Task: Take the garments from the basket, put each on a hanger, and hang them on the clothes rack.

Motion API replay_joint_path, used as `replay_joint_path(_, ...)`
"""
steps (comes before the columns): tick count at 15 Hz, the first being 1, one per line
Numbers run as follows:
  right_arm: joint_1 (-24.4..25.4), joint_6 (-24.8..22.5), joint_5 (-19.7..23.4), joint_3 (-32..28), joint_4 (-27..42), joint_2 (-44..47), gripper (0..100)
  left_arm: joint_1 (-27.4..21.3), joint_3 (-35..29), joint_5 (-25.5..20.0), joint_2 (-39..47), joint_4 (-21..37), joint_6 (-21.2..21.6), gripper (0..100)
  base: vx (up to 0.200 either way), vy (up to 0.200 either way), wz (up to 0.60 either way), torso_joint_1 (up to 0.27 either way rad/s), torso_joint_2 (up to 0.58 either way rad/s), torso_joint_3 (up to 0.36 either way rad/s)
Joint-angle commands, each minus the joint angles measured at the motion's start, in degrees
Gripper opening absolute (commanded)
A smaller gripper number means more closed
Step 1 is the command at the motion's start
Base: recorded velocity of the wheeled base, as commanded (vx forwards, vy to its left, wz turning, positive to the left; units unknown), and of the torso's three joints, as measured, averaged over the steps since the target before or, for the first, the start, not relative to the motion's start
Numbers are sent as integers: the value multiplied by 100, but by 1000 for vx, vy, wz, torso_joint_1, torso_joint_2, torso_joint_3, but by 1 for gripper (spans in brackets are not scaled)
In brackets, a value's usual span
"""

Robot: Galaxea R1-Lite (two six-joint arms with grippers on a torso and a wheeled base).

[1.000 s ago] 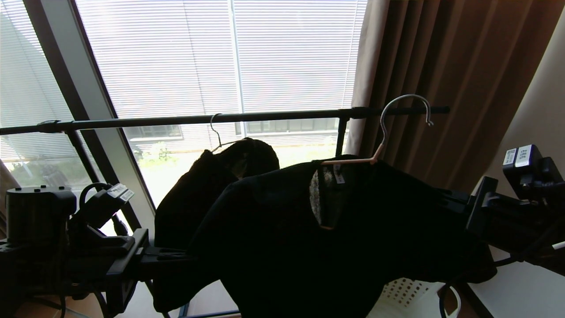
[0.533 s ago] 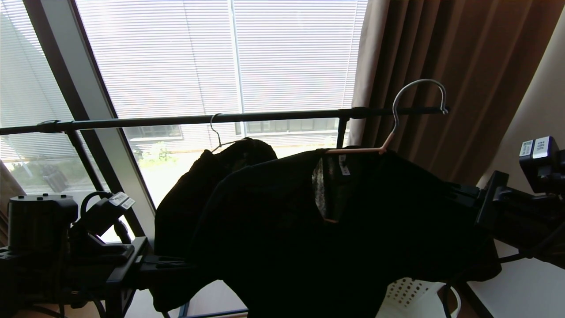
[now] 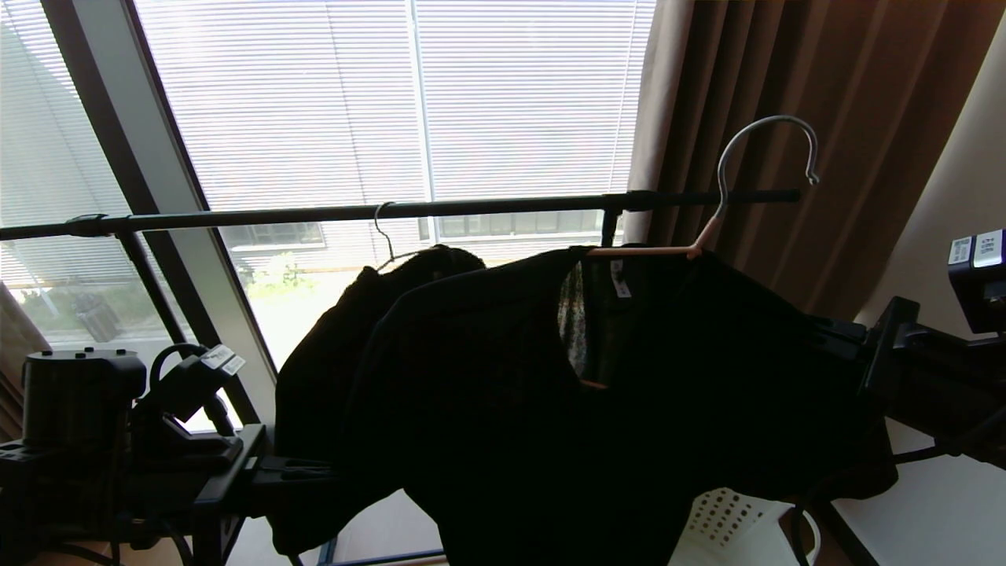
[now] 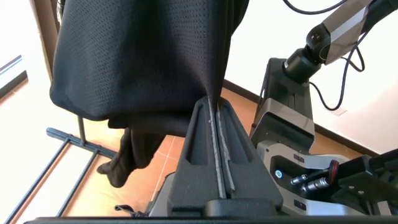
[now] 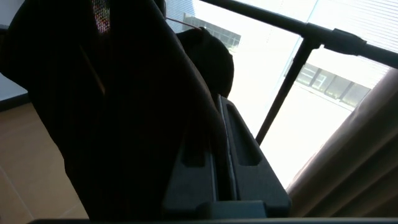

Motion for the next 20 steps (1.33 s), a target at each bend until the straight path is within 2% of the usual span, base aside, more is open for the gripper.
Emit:
replay_joint_path(1,3,-4,3,9,-2,17,0,-2,-4,1,42,0,-1,0,0,0,0,0,0,0)
replay_joint_path(5,3,-13,-6,26,-2,87,0,-2,5,1,68,-27,43,0,0,0,0,0,0,0)
replay_joint_path(6,3,-13,-6,26,-2,87,0,-2,5,1,68,-53,34,100,0,0,0,0,0,0)
replay_joint_path(8,3,-22,-6,26,-2,140,0,-2,40,10,104,-220,-1,100,0,0,0,0,0,0)
replay_joint_path(14,-5,-22,-6,26,7,237,0,112,128,89,-2,-229,-53,100,0,0,0,0,0,0)
replay_joint_path(15,3,-101,-6,70,7,377,0,139,13,616,-415,-211,-300,100,0,0,0,0,0,0)
replay_joint_path(16,3,-162,-6,79,7,474,0,42,-197,1135,-696,-150,-748,100,0,0,0,0,0,0)
replay_joint_path(17,21,-206,-6,88,16,518,0,-125,-435,1363,-925,26,-1029,100,0,0,0,0,0,0)
replay_joint_path(18,56,-215,-6,149,7,527,0,-169,-892,1372,-1197,650,-1082,100,0,0,0,0,0,0)
replay_joint_path(19,74,-232,-6,184,7,527,0,-187,-1147,1381,-1311,1019,-1082,100,0,0,0,0,0,0)
replay_joint_path(20,170,-426,-6,246,16,536,0,-292,-1859,1381,-1531,2118,-1047,100,0,0,0,0,0,0)
